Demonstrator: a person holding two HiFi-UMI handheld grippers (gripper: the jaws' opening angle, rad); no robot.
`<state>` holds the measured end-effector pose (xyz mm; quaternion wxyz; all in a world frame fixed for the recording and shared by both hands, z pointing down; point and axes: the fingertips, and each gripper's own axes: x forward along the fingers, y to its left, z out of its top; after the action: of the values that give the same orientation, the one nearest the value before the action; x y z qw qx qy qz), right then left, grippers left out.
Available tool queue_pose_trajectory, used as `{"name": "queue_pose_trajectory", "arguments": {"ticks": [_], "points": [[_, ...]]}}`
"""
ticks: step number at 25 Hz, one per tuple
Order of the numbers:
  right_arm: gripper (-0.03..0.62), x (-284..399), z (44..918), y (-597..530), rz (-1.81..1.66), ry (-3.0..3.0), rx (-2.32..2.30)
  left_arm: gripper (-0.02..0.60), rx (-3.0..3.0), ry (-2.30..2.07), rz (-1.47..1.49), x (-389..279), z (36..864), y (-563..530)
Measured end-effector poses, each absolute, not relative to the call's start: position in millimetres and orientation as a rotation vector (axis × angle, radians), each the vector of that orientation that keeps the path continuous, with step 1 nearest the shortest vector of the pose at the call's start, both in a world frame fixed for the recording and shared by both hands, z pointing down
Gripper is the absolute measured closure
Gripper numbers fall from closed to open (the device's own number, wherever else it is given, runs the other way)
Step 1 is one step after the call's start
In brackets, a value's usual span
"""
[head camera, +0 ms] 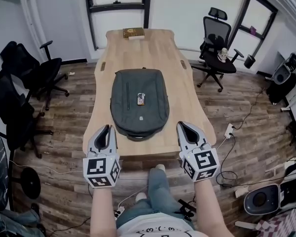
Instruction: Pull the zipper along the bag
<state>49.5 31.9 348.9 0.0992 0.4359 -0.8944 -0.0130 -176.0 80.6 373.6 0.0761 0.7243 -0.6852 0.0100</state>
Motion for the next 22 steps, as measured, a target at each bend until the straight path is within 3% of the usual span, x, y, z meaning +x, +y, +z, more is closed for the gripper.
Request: {"name": "queue_pose_trajectory", "arguments": {"ticks": [13, 14, 15, 16, 19, 22], "points": [[0.542, 58, 403, -103, 0.106, -2.626, 1.168, 0.557, 2.13, -1.944, 0.223, -146, 429, -38], [0.535, 58, 408, -114, 0.12, -2.628, 1.139, 0.555, 2.13, -1.932, 0.235, -142, 432, -49], [0.439, 58, 413, -125, 0.134, -2.631, 1.11, 0.55, 2.131, -1.919, 0.248, -139, 435, -60], [0.408, 59, 418, -137, 0.145, -2.63, 1.089, 0.534, 2.132, -1.905, 0.261, -135, 438, -71], [0.41, 64, 435, -173, 0.15, -2.599, 1.056, 0.493, 2.128, -1.872, 0.31, -127, 449, -99], [0.41, 67, 459, -203, 0.155, -2.56, 0.974, 0.491, 2.095, -1.865, 0.349, -125, 460, -121]]}}
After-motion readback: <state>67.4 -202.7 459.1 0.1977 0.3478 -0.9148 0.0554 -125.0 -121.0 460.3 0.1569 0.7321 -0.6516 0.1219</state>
